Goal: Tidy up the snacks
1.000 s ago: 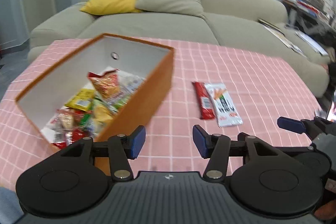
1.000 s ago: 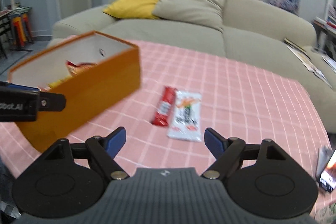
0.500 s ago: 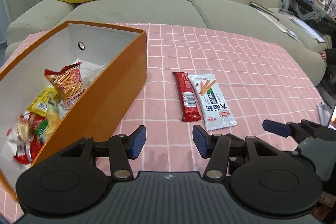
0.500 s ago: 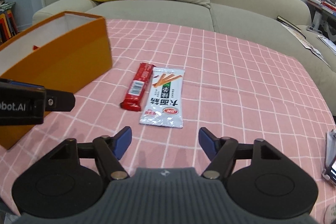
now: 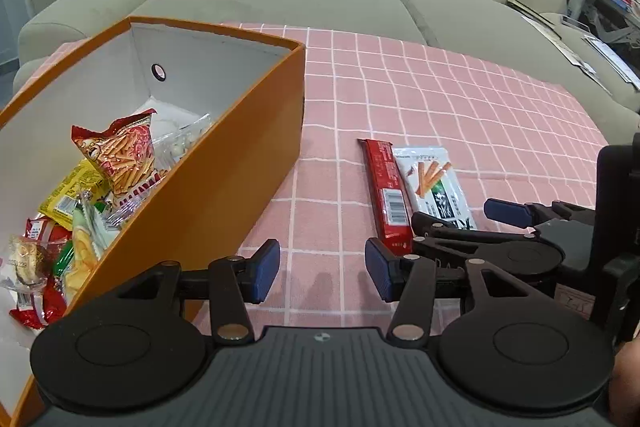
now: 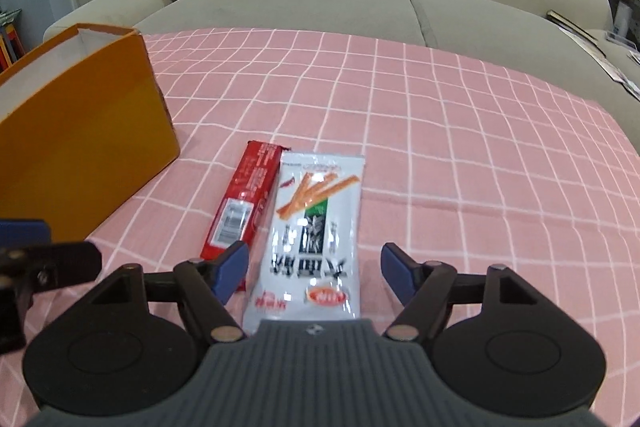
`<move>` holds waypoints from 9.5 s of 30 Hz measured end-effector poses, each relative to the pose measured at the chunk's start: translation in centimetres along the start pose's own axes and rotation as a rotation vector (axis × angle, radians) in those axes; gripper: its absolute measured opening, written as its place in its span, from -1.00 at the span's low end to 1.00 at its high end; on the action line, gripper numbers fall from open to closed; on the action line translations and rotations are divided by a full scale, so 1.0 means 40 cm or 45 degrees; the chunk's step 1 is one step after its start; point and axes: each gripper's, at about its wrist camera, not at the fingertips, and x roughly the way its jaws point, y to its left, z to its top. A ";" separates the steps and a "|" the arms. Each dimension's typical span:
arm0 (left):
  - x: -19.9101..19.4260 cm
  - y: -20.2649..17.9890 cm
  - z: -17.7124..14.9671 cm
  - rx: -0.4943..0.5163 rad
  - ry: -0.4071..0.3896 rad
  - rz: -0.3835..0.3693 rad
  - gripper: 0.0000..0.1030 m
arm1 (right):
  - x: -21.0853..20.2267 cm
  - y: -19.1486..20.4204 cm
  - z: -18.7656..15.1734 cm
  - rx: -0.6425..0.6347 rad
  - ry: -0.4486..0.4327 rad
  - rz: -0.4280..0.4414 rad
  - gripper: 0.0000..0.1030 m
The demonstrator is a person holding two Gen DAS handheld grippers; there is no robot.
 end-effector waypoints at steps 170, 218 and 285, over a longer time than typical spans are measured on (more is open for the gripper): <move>0.004 0.510 0.194 -0.150 0.247 0.090 0.26 | 0.141 0.619 0.406 -0.808 0.445 0.229 0.31; -0.534 0.111 -0.054 0.001 -0.533 0.308 0.74 | -0.774 0.218 -0.039 -0.058 -0.470 0.000 0.92; -0.462 0.082 -0.123 -0.036 -0.297 0.346 0.74 | -0.685 0.211 -0.113 -0.013 -0.312 0.073 0.92</move>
